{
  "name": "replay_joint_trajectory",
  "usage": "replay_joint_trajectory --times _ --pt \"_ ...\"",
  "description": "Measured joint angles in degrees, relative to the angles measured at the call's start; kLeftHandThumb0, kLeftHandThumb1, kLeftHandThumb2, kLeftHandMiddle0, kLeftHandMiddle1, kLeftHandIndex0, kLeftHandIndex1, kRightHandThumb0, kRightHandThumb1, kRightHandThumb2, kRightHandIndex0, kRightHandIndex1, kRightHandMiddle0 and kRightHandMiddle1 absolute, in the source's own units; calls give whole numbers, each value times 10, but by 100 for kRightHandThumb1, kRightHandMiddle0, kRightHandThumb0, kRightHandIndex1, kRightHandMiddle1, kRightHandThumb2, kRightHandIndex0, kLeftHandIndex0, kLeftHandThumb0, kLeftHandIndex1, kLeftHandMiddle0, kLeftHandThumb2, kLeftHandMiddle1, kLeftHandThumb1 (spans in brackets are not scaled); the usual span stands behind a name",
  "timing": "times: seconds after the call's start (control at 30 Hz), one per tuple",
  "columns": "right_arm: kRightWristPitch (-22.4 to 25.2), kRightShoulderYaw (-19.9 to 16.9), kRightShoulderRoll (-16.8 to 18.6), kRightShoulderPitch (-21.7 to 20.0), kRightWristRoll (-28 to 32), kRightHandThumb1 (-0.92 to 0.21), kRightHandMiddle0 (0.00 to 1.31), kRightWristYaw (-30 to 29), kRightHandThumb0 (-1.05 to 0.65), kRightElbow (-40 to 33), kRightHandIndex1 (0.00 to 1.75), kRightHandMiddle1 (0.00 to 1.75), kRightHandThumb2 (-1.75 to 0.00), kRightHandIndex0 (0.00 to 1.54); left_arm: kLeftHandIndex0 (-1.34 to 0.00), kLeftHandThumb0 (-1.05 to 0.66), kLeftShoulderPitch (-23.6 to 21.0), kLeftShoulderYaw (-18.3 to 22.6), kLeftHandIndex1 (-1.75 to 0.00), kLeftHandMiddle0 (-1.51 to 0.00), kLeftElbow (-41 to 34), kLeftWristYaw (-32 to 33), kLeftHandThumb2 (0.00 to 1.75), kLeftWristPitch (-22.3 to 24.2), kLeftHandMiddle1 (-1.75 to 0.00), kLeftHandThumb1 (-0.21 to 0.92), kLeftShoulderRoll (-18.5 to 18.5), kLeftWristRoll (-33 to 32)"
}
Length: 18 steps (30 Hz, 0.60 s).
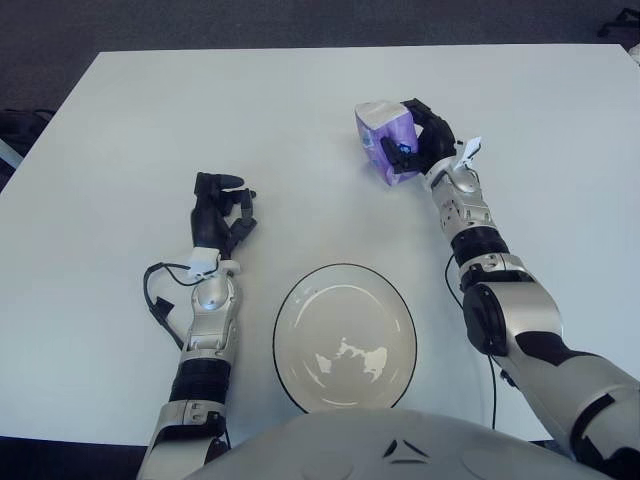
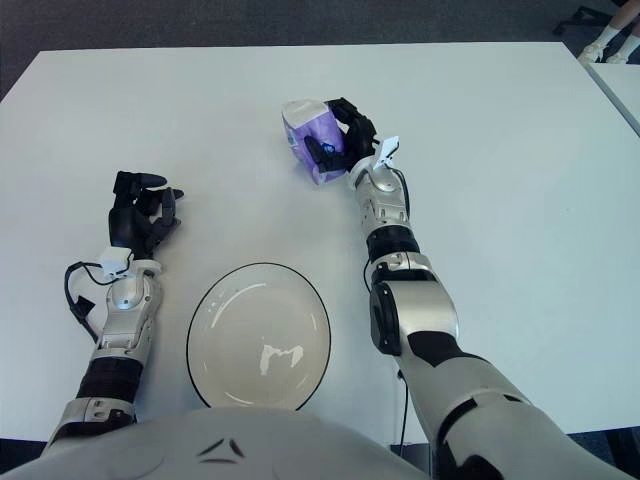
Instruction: Put the tissue paper into the plate.
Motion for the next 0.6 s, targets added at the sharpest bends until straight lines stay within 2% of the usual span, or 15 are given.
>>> replay_joint_trajectory --times 0.27,0.43,0.6 --pt "44 23 -11 69 13 -4 118 92 -5 -122 175 175 -171 137 -27 -36 -2 2 -175 -46 0 1 73 0 -130 78 -1 0" --pt "64 45 -24 119 23 0 123 145 -5 -225 175 175 -174 139 -26 -36 -2 2 -175 -45 1 2 72 0 -130 79 -1 0" --pt "63 64 -42 155 26 1 128 196 -6 -295 175 175 -175 140 -26 -36 -4 2 -175 -46 2 2 71 0 -131 79 -2 0"
